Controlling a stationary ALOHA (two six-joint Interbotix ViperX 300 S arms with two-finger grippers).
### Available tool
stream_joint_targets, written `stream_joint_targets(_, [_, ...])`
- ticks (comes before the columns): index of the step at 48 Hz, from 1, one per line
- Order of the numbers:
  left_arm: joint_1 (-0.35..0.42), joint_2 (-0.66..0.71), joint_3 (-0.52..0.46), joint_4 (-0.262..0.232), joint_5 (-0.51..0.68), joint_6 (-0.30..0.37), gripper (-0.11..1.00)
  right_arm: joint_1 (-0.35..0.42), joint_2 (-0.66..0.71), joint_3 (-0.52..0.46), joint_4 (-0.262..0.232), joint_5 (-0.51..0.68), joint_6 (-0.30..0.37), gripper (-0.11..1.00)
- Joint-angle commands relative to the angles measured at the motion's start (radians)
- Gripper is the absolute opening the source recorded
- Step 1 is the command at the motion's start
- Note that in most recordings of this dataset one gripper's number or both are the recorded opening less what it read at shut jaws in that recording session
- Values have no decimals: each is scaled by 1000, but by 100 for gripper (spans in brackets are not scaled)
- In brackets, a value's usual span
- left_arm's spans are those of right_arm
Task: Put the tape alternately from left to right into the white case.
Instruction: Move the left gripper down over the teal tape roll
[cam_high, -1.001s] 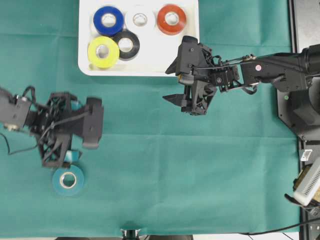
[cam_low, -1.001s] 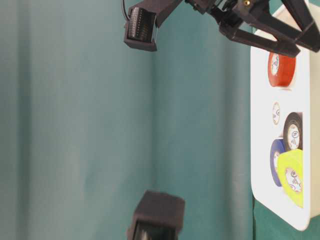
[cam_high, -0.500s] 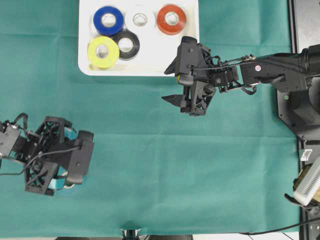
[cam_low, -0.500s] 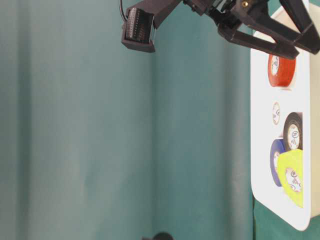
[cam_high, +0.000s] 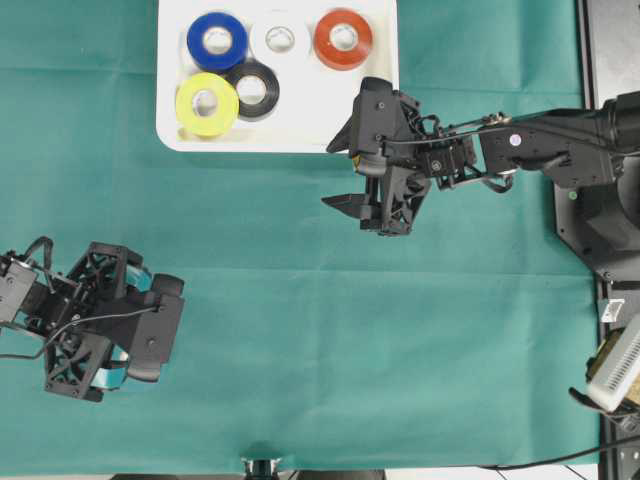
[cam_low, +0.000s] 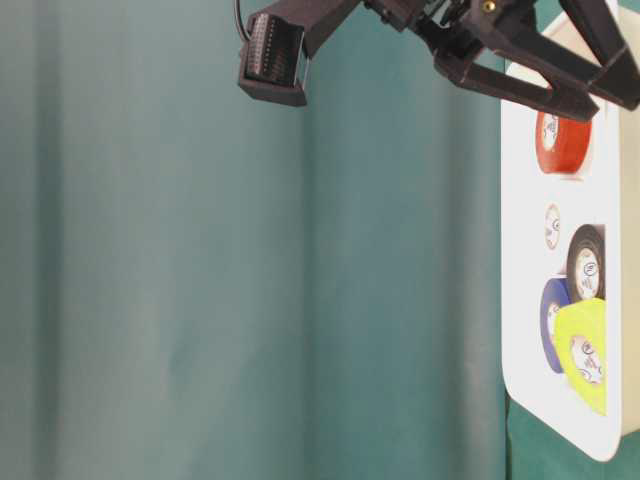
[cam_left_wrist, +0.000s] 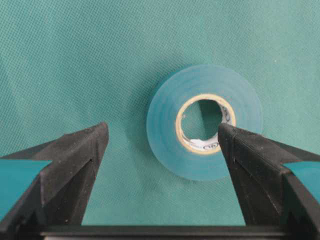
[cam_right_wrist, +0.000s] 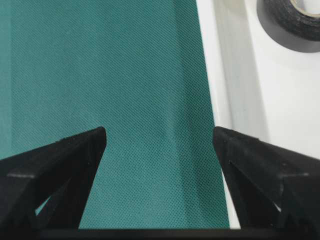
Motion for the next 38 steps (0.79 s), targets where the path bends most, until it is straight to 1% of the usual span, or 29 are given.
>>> stream_joint_targets(1, [-5, 0, -8, -2, -29, 0, 100, 5, -9, -20, -2, -3, 0, 73])
stream_joint_targets(19, [-5, 64, -5, -2, -74, 0, 100, 14, -9, -20, -2, -2, 0, 73])
stream_joint_targets(38, [-5, 100, 12, -2, -74, -2, 100, 18, -9, -18, -2, -2, 0, 73])
